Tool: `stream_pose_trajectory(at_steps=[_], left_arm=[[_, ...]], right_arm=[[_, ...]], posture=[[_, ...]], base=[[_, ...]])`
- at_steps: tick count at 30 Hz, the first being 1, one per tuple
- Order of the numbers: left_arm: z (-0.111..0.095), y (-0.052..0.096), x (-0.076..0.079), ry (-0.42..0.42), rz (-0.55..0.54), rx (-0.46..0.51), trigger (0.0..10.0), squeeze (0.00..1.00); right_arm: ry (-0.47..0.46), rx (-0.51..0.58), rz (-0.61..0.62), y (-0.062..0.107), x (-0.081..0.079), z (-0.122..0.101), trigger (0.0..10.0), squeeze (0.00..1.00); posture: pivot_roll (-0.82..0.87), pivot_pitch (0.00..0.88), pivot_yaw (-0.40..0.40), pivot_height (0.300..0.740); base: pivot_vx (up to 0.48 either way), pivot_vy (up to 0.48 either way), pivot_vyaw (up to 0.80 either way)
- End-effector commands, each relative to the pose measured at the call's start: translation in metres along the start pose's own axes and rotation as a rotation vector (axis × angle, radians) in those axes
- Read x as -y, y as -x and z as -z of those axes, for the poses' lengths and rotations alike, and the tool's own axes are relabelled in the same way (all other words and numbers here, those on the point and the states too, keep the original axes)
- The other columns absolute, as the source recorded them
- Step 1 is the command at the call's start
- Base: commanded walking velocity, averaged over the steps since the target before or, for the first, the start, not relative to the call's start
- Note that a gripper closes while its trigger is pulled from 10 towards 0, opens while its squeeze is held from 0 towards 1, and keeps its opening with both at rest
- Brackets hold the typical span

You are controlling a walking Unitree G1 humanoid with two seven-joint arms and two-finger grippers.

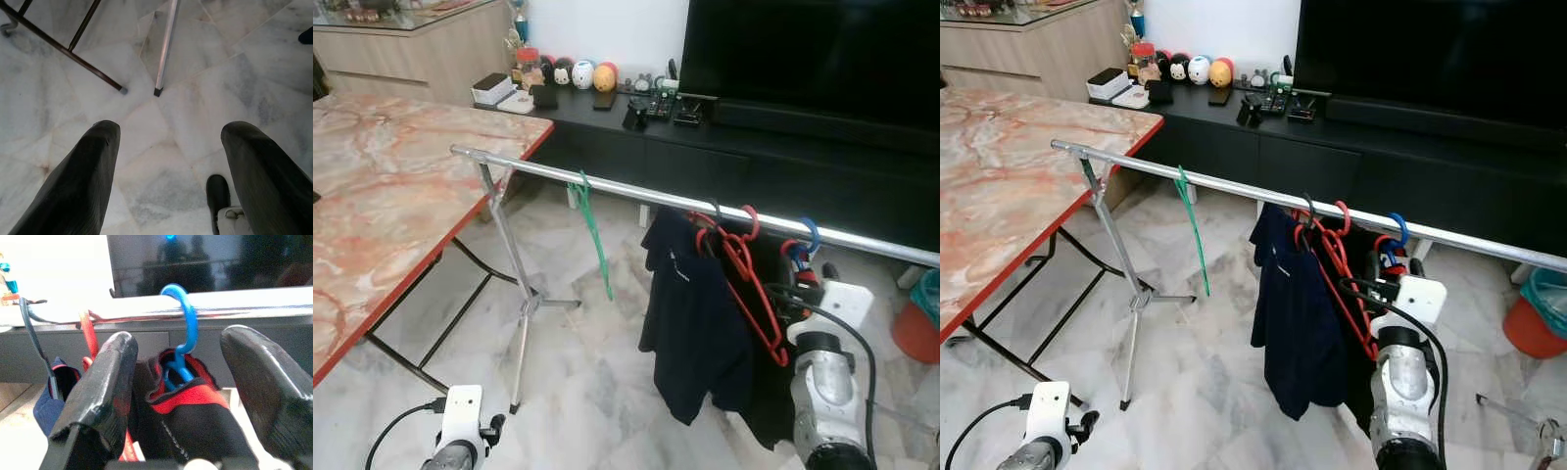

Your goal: Hang hanger

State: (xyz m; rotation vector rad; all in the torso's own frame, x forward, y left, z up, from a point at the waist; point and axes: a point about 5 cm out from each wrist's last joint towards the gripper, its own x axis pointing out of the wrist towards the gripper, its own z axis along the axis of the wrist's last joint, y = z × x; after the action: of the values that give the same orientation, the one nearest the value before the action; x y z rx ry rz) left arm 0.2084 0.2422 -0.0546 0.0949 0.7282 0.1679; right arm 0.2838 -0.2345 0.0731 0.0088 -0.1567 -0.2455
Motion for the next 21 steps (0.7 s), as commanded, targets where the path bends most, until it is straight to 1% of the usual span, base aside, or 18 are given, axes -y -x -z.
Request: stream_pose_trajectory(at_steps=[1,2,3,6,7,8,10,11,12,13,15,17,18,19,21], left_arm=[[0.002,0.001,-0.002,-0.003,-0.002,-0.008,10.0,0.0],[0.002,0.001,-0.002,-0.004,-0.002,-0.008,10.0,0.0],[0.002,0.001,-0.002,-0.004,0.0,-0.009,10.0,0.0],[0.002,0.0,-0.001,-0.006,0.003,-0.012,10.0,0.0],[0.002,0.0,-0.001,-0.01,0.007,-0.013,10.0,0.0],[0.002,0.0,0.0,-0.01,0.009,-0.014,10.0,0.0],[0.001,0.0,0.001,-0.011,0.014,-0.011,10.0,0.0],[0.0,-0.001,0.002,-0.015,0.019,-0.008,10.0,0.0],[0.0,-0.001,0.002,-0.015,0.019,-0.008,10.0,0.0],[0.0,-0.001,0.002,-0.014,0.019,-0.008,10.0,0.0],[0.0,-0.001,0.002,-0.012,0.018,-0.009,10.0,0.0],[0.0,-0.001,0.002,-0.01,0.018,-0.012,10.0,0.0],[0.0,-0.001,0.002,-0.01,0.018,-0.012,10.0,0.0],[-0.004,-0.002,0.001,0.0,0.018,-0.004,10.0,0.0],[-0.005,-0.002,0.001,0.001,0.018,-0.001,10.0,0.0]], right_arm=[[0.024,-0.021,0.006,0.003,0.007,-0.001,10.0,0.0],[0.03,-0.072,-0.01,0.004,0.012,0.004,10.0,0.85],[0.073,-0.119,-0.031,0.003,0.015,0.008,10.0,1.0],[0.086,-0.146,-0.051,0.001,0.018,0.01,10.0,1.0],[0.084,-0.2,-0.072,-0.002,0.02,0.015,10.0,1.0],[0.1,-0.231,-0.109,-0.008,0.019,0.015,10.0,1.0],[0.093,-0.266,-0.142,-0.014,0.015,0.015,10.0,1.0],[0.102,-0.254,-0.174,-0.02,0.009,0.01,10.0,0.39],[0.102,-0.254,-0.174,-0.02,0.009,0.01,10.0,0.39],[0.112,-0.25,-0.189,-0.023,0.005,0.008,10.0,0.0],[0.116,-0.257,-0.198,-0.025,0.003,0.009,10.0,0.0],[0.098,-0.316,-0.228,-0.026,-0.005,0.015,10.0,0.0],[0.098,-0.316,-0.228,-0.026,-0.005,0.015,10.0,0.0],[0.093,-0.353,-0.228,-0.029,-0.008,0.017,10.0,0.0],[0.095,-0.361,-0.229,-0.03,-0.009,0.017,10.0,0.0]], posture=[[0.01,0.0,0.015,0.74],[0.0,0.0,0.018,0.74],[-0.01,0.0,0.022,0.74],[-0.01,0.0,0.023,0.74],[-0.01,0.0,0.023,0.74],[-0.01,0.0,0.021,0.74],[-0.01,0.0,0.021,0.74],[0.0,0.0,0.02,0.74],[0.0,0.0,0.02,0.74],[0.0,0.0,0.019,0.74],[0.0,0.0,0.019,0.74],[0.02,0.0,0.015,0.74],[0.02,0.0,0.015,0.74],[0.02,0.0,0.016,0.74],[0.02,0.0,0.017,0.74]], base=[[0.0,0.0,0.0],[0.0,0.0,0.0],[0.0,0.0,0.0],[0.0,0.0,0.0],[0.0,0.0,0.0],[0.0,0.0,0.0],[0.0,0.0,0.0],[0.0,0.0,0.0],[0.0,0.0,0.0],[0.0,0.0,0.0],[0.0,0.0,0.0],[0.0,0.0,0.0],[0.0,0.0,0.0],[0.0,0.0,0.0],[0.0,0.0,0.0]])
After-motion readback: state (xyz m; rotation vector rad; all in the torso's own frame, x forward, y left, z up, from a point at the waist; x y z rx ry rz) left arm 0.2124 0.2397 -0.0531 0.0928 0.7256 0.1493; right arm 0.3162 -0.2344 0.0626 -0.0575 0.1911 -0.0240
